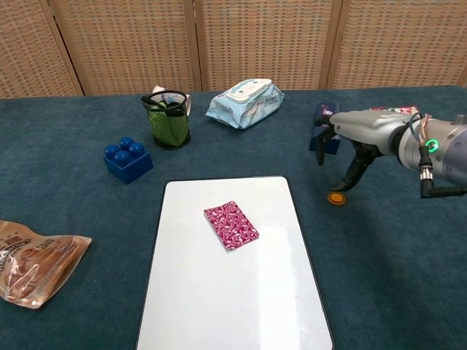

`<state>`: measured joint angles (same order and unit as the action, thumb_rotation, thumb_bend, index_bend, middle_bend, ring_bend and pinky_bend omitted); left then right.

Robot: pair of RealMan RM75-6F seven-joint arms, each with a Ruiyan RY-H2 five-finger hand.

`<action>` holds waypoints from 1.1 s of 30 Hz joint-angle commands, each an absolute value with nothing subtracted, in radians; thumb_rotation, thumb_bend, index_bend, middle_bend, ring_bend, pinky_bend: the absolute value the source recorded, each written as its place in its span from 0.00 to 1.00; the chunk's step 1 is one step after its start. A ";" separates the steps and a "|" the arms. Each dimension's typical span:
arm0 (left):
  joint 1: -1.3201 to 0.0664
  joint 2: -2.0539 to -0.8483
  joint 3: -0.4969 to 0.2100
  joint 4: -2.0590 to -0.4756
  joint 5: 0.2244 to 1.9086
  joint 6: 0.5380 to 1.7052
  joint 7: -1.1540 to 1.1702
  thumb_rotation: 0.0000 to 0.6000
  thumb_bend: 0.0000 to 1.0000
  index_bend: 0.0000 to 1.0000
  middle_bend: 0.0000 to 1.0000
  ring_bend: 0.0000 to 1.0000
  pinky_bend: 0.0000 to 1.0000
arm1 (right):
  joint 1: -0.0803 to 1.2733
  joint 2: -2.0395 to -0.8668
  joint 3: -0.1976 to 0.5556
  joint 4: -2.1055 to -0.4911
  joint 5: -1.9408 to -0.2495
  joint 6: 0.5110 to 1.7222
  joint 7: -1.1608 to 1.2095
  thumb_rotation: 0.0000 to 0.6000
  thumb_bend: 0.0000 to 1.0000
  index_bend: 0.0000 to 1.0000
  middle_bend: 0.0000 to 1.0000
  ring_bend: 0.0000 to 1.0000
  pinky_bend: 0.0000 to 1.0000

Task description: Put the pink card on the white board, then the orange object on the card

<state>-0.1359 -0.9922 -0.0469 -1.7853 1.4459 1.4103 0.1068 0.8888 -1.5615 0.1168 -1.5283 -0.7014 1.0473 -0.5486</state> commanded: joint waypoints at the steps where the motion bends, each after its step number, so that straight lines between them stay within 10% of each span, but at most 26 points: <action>1: -0.136 -0.992 -0.047 -1.784 1.446 1.410 0.106 1.00 0.00 0.00 0.00 0.00 0.00 | 0.879 -1.584 0.111 -1.497 -0.712 1.028 -0.546 1.00 0.26 0.40 0.00 0.00 0.00; 33: -0.139 -0.993 -0.045 -1.783 1.441 1.404 0.103 1.00 0.00 0.00 0.00 0.00 0.00 | 0.850 -1.657 0.122 -1.341 -0.713 0.946 -0.575 1.00 0.26 0.40 0.00 0.00 0.00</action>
